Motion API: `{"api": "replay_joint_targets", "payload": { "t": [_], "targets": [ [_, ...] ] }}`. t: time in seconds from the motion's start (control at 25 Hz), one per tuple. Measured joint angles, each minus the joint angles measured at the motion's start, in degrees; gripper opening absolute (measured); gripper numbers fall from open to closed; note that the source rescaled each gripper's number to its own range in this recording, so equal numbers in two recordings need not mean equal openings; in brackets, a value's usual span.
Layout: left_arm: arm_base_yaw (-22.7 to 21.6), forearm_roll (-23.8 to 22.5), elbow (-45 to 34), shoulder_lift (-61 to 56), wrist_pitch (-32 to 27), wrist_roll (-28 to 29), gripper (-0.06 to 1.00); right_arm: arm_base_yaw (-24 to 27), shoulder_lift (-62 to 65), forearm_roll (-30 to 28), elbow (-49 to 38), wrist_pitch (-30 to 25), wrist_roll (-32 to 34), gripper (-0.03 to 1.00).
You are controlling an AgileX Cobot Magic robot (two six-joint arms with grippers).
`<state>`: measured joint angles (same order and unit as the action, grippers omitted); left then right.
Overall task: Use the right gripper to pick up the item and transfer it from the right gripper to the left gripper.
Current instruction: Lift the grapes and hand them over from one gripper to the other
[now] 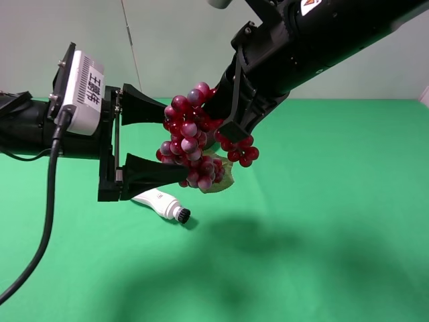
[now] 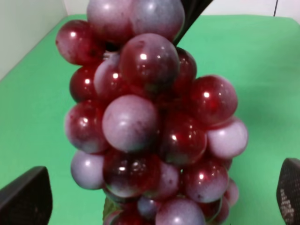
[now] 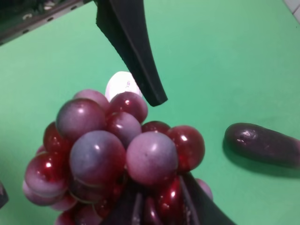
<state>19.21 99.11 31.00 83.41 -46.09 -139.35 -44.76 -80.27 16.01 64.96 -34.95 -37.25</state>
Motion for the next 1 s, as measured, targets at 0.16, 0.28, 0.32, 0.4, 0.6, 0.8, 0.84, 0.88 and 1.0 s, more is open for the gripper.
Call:
{"api": "replay_joint_targets", "payload": {
  "t": [0.16,0.28,0.32,0.4,0.6,0.8,0.84,0.88,1.0],
  "targets": [
    [0.1,0.0,0.2,0.8,0.0,-0.1,1.00,0.0,0.0,0.2,0.0,0.0,0.0,0.01],
    [1.5,-0.1,0.7,3.7,0.1,-0.7,1.00,0.0,0.0,0.2,0.0,0.0,0.0,0.01],
    [2.1,-0.1,1.2,4.9,0.1,-1.0,1.00,0.0,0.0,0.2,0.0,0.0,0.0,0.01],
    [3.1,0.0,2.6,6.7,0.1,-1.1,1.00,0.0,0.0,0.2,0.0,0.0,0.0,0.01],
    [4.0,0.0,5.6,8.9,0.2,-1.4,0.99,0.0,0.0,0.2,0.0,-0.1,0.0,0.01],
    [4.0,0.0,6.9,8.9,1.7,-1.5,0.77,0.0,0.0,0.2,0.0,-0.1,0.0,0.01],
    [4.0,0.0,6.9,8.9,1.7,-1.5,0.69,0.0,0.0,0.2,0.0,-0.1,0.0,0.01],
    [4.0,0.0,6.9,8.9,1.7,-1.5,0.57,0.0,0.0,0.2,0.0,-0.1,0.0,0.01],
    [4.1,-0.1,6.9,8.9,1.8,-1.6,0.07,0.0,0.0,0.4,0.0,-0.1,0.0,0.01]
  ]
}}
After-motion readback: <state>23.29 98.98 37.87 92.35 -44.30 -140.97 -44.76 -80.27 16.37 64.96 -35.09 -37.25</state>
